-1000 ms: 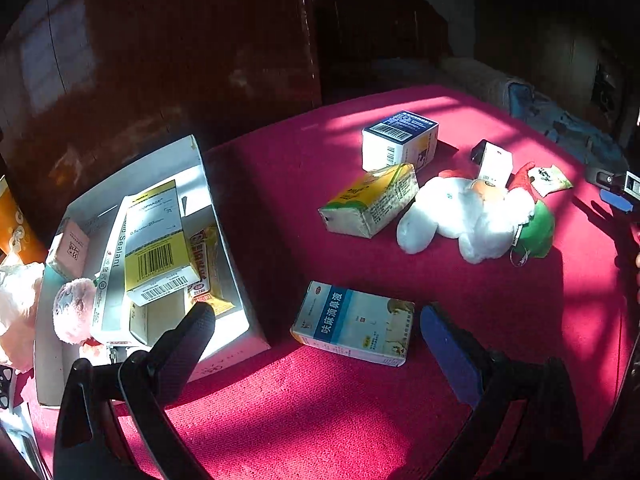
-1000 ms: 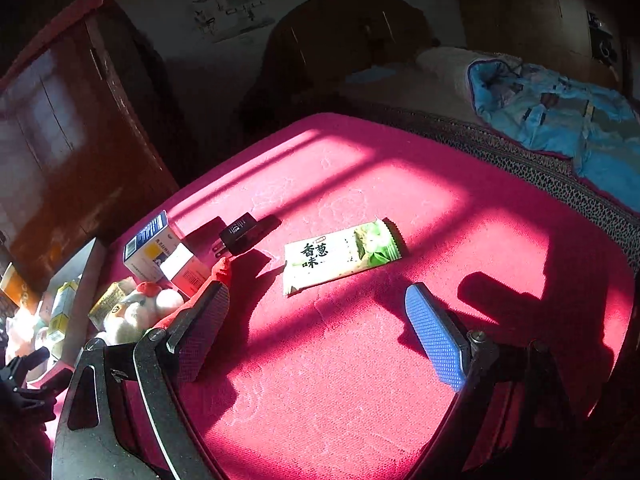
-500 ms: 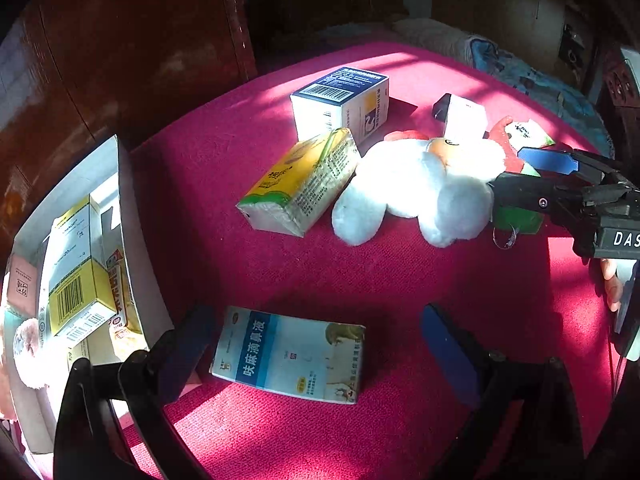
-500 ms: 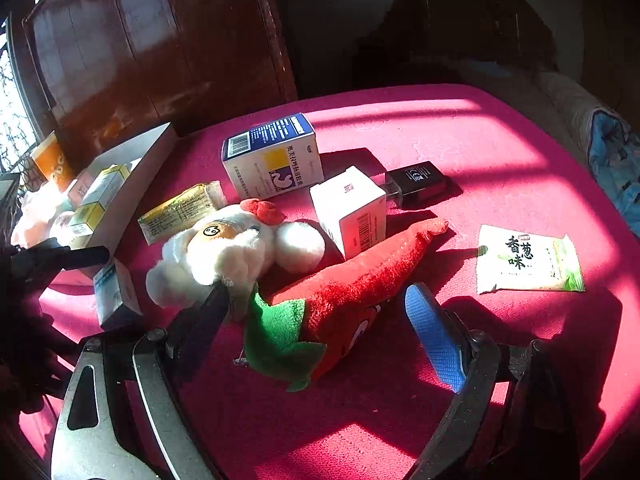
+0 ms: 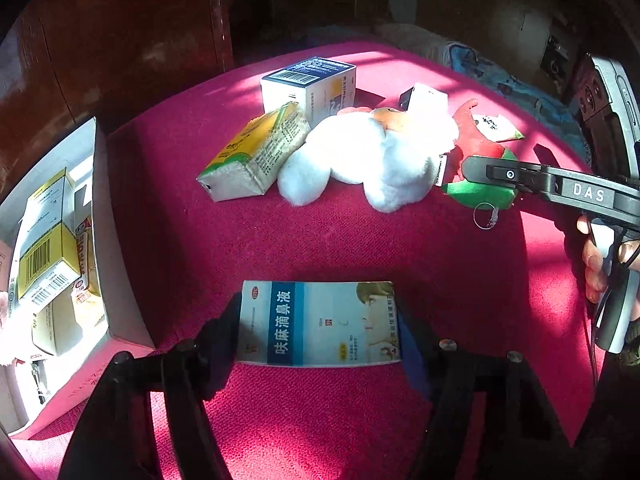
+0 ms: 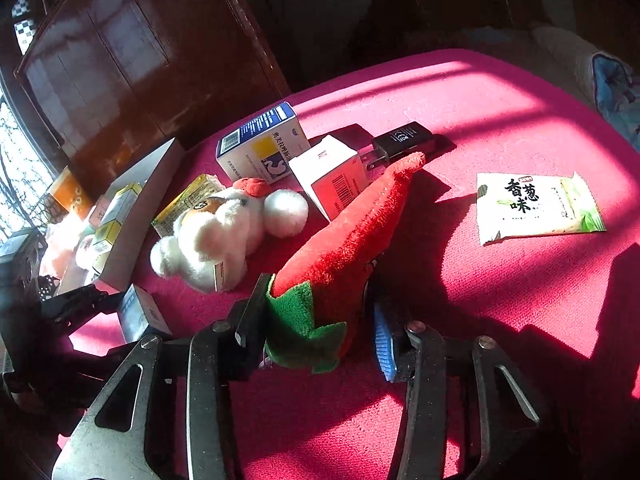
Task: Organize objects
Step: 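Grasp the blue-white nasal-drop box with the left gripper while the right gripper grasps the red chili plush, then carry the nasal-drop box and chili plush into the white tray box and release both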
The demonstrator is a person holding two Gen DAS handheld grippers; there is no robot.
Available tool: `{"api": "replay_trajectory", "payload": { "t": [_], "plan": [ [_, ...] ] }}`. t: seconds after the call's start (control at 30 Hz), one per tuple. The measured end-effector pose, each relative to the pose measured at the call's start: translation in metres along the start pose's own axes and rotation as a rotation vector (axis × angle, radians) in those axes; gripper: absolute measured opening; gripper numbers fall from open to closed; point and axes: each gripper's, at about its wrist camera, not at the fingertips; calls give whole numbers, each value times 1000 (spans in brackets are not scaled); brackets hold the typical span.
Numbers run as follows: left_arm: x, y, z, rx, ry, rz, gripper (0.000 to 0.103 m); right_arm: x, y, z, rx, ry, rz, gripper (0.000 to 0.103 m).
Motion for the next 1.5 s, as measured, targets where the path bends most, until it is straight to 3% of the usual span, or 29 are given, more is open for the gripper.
{"api": "replay_trajectory", "payload": {
  "t": [0.17,0.33,0.7,1.5],
  "plan": [
    [-9,4,-19,-74,-12,4,69,-14,4,-21,-47,-10,57,42],
    [-24,11,-42,-165,23,27,69,-13,9,-42,-104,-8,50,42],
    [-6,16,-73,-255,66,-49,69,23,16,-70,-170,90,-27,42],
    [42,5,-119,-386,116,-208,69,65,13,-75,-156,163,-113,42]
  ]
}}
Point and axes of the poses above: each gripper's, at about its wrist camera, not at the fingertips, and z roughly the way its jaws point, x to its left, y to its top, and after that the axes turned 6 degrees about -x, right-handed
